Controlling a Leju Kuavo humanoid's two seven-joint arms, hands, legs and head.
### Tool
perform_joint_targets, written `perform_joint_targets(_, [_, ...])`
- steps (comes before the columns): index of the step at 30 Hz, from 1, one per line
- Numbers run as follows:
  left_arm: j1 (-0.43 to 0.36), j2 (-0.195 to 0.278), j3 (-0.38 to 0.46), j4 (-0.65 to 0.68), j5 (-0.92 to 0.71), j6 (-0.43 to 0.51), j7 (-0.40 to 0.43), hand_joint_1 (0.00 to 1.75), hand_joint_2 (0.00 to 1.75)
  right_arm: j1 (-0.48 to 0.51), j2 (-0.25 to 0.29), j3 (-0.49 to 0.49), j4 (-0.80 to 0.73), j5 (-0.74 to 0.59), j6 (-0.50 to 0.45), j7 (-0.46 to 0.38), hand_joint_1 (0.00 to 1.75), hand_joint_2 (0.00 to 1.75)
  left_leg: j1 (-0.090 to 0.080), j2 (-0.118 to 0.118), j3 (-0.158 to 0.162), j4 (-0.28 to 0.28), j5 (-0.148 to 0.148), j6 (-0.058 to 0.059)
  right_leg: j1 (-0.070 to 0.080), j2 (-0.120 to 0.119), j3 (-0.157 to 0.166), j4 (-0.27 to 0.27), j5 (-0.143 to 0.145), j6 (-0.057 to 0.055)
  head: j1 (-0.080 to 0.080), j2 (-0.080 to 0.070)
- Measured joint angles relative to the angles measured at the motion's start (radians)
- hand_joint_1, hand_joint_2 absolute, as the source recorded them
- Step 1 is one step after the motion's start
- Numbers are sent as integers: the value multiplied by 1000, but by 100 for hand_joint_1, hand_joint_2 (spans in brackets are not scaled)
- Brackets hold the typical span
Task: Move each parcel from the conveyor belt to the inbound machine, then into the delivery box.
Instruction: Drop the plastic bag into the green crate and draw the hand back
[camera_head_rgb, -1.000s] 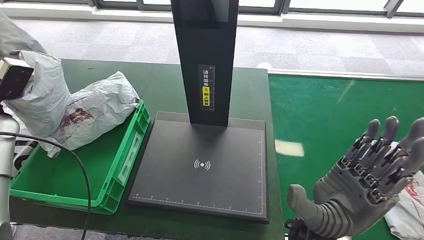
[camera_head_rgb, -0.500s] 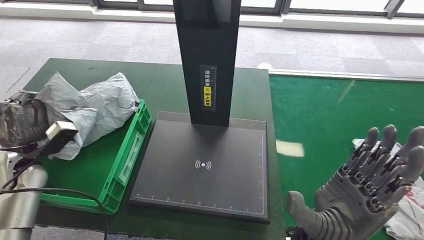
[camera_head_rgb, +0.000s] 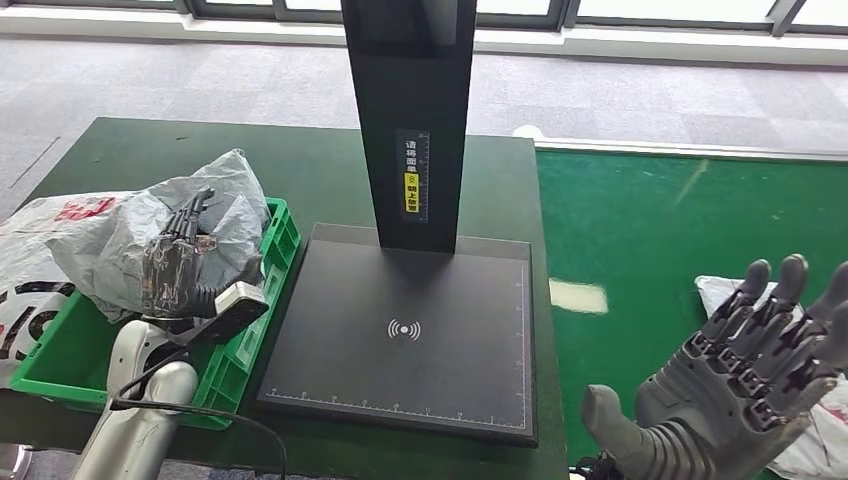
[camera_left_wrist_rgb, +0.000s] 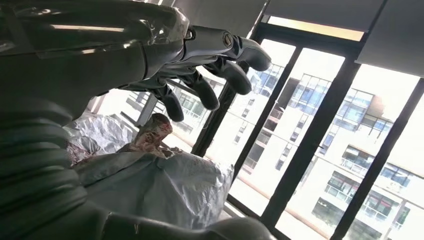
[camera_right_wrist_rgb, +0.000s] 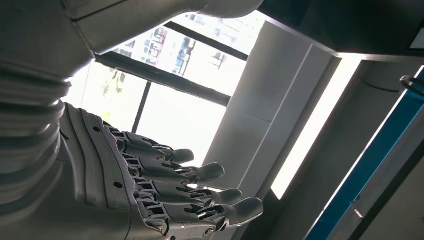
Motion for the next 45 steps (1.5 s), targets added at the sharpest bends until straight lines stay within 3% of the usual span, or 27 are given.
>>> perform_joint_targets(7, [2, -13, -21, -6, 91, -9, -14, 0, 0, -7, 0, -1, 5, -12, 0, 0, 0, 175, 0, 0, 0, 0, 0, 0, 1, 0, 0, 0, 0, 0, 0, 0])
perform_joint_targets(15, [-12, -71, -22, 47, 295, 246, -82, 0, 0, -21, 0, -32, 44, 9, 0, 0, 0, 175, 0, -2, 0, 0, 0, 0, 2, -1, 1, 0, 0, 0, 0, 0])
perform_joint_targets(23, [49, -146, -52, 3, 554, 243, -208, 0, 0, -11, 14, -202, 197, 139, 0, 7, 0, 175, -1, -3, 0, 0, 0, 0, 2, -2, 1, 0, 0, 0, 0, 0])
perform_joint_targets(27, [74, -172, -81, -30, 595, 233, -233, 0, 0, -11, 21, -290, 271, 176, 0, 20, 0, 175, -1, -4, 0, 0, 0, 0, 2, -3, 1, 0, 0, 0, 0, 0])
perform_joint_targets(30, [79, -191, -100, -48, 638, 202, -278, 0, 0, -18, 17, -320, 328, 273, 0, 137, 0, 175, -1, -3, 0, 0, 0, 0, 2, -2, 1, 0, 0, 0, 0, 0])
perform_joint_targets(33, [87, -222, -125, -76, 739, 136, -361, 0, 0, -44, -48, -322, 408, 379, 9, 412, 0, 175, -1, -4, 0, 0, 0, 1, 2, -3, 1, 0, 0, 0, 0, 0])
perform_joint_targets(35, [97, -239, -150, -105, 772, 101, -392, 0, 0, -65, -116, -321, 458, 397, 34, 524, 0, 175, -2, -5, 0, 0, 1, 1, 2, -4, 1, 0, 0, 1, 0, 0])
perform_joint_targets(41, [120, -272, -211, -181, 837, 16, -403, 0, 0, -139, -289, -360, 605, 442, 185, 635, 0, 175, -4, -4, 0, 1, 0, 3, 0, -3, 1, -1, 2, 4, 0, 0])
perform_joint_targets(45, [138, -292, -212, -230, 834, 3, -404, 0, 0, -173, -390, -417, 685, 443, 238, 660, 0, 175, -4, -6, -1, 2, 1, 4, 0, -4, 2, -1, 2, 4, 0, 0])
